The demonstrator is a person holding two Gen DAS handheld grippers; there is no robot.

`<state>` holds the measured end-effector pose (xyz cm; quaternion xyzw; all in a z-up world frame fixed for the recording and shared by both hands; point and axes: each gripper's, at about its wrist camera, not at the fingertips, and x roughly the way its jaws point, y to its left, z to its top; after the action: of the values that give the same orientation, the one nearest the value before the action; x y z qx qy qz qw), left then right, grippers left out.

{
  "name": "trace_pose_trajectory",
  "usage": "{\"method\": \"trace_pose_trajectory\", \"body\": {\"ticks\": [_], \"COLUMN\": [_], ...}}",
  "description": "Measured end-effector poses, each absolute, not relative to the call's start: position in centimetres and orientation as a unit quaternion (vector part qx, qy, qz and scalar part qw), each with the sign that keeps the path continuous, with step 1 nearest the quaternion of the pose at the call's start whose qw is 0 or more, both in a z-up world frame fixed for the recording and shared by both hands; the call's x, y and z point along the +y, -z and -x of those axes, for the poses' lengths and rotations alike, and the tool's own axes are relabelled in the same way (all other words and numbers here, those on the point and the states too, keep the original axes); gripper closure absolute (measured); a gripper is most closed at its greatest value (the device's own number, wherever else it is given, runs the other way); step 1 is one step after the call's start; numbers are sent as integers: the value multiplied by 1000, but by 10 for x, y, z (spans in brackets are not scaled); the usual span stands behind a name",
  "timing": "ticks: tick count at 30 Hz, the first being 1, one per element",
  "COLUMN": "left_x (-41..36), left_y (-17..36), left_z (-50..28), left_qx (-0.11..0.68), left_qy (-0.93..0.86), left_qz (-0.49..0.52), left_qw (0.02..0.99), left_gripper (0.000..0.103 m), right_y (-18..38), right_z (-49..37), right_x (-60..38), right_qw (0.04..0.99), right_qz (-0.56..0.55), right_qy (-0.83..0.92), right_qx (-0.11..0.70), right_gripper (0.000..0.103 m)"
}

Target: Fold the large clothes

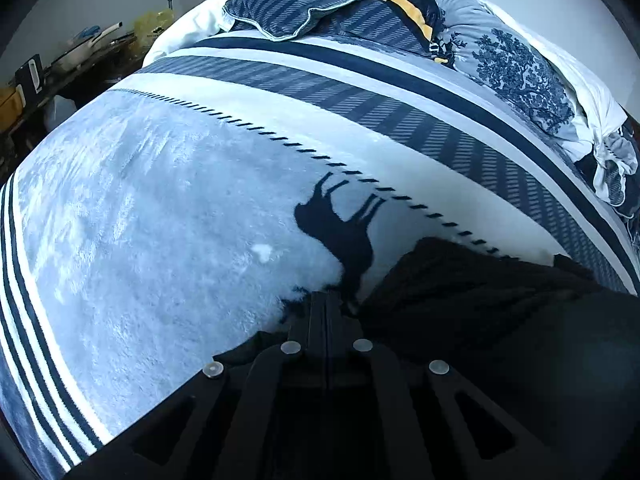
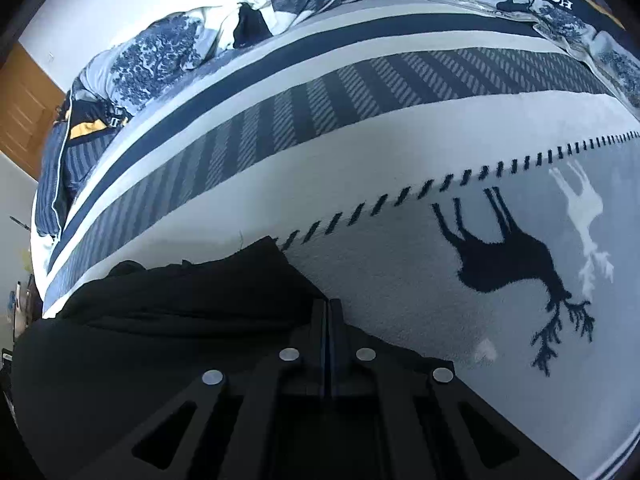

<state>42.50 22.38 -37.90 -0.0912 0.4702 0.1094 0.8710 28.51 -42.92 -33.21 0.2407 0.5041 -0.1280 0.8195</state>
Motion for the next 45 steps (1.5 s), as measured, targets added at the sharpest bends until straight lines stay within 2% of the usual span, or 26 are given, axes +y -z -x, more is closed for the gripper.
{"method": "trace_pose_trajectory", "body": {"ticks": [5,8,9,11,12,13,14,15,20,22,27,30,33,36,40,45], "left_x": [225,234,234,224,216,203,191,174,100,72,67,86,105,107,105,102], "left_y": [376,347,326,294,277,258,246,234,235,250,288,306,318,327,332,339], "left_z": [-420,-397,-380,-358,-346,-331,-322,-314,-324,-330,-360,-370,-373,-373,-372,-372], "left_qx": [471,465,438,405,385,354,332,323,386,402,441,452,454,444,433,428], "left_qy": [-110,-115,-98,-87,-88,-82,-70,-53,-12,-17,-66,-81,-70,-67,-66,-74], "left_qz": [82,110,127,124,119,114,110,100,18,-40,-87,-63,-14,-18,-23,-28], "left_qw": [871,871,884,902,911,925,934,940,922,915,891,886,888,893,899,900], "left_gripper": [102,102,95,59,26,17,17,17,17,17,17,17,11,5,4,3], "right_y": [335,326,315,286,260,246,223,205,180,186,224,244,259,268,273,284], "right_z": [-278,-271,-262,-241,-226,-219,-208,-201,-212,-223,-259,-267,-272,-270,-260,-246], "right_x": [-422,-437,-445,-451,-447,-440,-425,-408,-311,-273,-225,-247,-272,-286,-307,-333], "right_qw": [827,799,787,796,814,823,839,856,873,873,851,846,836,840,851,851], "right_qz": [-231,-276,-307,-334,-332,-325,-309,-293,-223,-176,-79,-93,-115,-106,-90,-121], "right_qy": [128,123,138,146,138,139,138,120,15,2,2,31,43,41,59,62], "right_qx": [496,519,517,484,457,445,426,407,433,456,520,525,534,530,514,508], "right_gripper": [102,102,95,95,86,51,26,15,15,15,15,15,15,14,14,14]}}
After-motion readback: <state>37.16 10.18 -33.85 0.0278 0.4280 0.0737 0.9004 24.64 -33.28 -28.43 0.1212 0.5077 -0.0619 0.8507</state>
